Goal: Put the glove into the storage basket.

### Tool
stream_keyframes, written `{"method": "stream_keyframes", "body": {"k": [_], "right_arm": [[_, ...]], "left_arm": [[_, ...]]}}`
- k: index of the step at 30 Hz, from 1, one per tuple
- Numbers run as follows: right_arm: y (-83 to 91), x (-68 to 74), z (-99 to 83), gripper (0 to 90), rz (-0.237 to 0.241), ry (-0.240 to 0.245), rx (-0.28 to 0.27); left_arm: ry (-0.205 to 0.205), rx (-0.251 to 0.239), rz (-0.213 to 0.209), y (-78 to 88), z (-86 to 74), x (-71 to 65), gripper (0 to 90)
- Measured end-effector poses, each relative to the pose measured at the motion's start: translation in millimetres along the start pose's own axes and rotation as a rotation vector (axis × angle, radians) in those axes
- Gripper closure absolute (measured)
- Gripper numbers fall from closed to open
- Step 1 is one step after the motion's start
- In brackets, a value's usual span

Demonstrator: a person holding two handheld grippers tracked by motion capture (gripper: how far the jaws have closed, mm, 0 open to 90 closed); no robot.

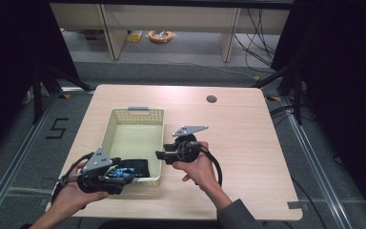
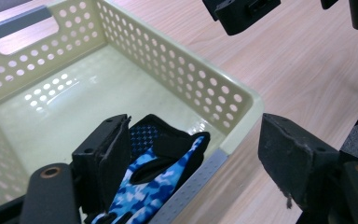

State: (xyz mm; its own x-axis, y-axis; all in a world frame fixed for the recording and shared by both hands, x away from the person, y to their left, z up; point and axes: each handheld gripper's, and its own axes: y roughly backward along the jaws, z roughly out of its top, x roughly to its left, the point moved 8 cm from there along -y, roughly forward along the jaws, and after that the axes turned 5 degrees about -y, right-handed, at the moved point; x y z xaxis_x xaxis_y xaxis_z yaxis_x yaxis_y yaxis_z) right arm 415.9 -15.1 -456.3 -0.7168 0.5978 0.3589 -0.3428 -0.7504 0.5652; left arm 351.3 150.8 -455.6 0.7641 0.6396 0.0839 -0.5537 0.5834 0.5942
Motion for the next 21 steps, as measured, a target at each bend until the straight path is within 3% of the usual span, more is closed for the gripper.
{"method": "stream_keyframes", "body": {"k": [2,3,4,5,8,11,13,16,17,20,21], "right_arm": [[5.5,-0.3,-1.6,54.0,-0.007,-0.006,-0.009],[8.1,-2.6,-2.0,54.0,-0.015,0.018,-0.017],[10.7,-3.8,-2.4,54.0,-0.016,0.044,-0.019],[13.9,-2.4,-4.5,53.8,-0.023,0.016,-0.017],[22.8,-7.6,-8.8,52.8,-0.039,0.046,-0.037],[27.9,-10.0,-13.7,51.8,-0.033,0.040,-0.044],[32.6,-9.6,-17.1,51.5,-0.026,0.012,-0.049],[36.9,-11.6,-20.6,50.4,-0.015,0.032,-0.057],[39.0,-10.0,-22.8,50.1,-0.020,-0.012,-0.060],[42.2,-14.1,-23.9,49.2,-0.027,0.022,-0.072],[44.1,-14.2,-25.2,48.5,-0.025,0.006,-0.078]], "left_arm": [[-0.003,-0.015,-0.005,-2.4,1.4,-3.4,24.7],[-0.015,-0.023,-0.007,-3.7,2.1,-4.7,24.7],[0.000,-0.029,-0.012,-5.2,2.4,-7.7,24.6],[-0.005,-0.021,-0.013,-6.0,1.4,-9.3,24.6],[0.003,-0.035,-0.033,-12.9,1.3,-19.9,24.6],[0.015,-0.043,-0.047,-15.8,2.5,-26.7,24.6],[0.006,-0.045,-0.078,-19.6,2.0,-35.4,24.6],[0.023,-0.065,-0.092,-23.8,3.4,-44.2,24.7],[0.021,-0.066,-0.092,-24.5,3.8,-46.4,24.6],[0.020,-0.083,-0.099,-27.6,4.5,-51.3,24.5],[0.008,-0.067,-0.102,-27.5,3.4,-52.3,24.5]]}}
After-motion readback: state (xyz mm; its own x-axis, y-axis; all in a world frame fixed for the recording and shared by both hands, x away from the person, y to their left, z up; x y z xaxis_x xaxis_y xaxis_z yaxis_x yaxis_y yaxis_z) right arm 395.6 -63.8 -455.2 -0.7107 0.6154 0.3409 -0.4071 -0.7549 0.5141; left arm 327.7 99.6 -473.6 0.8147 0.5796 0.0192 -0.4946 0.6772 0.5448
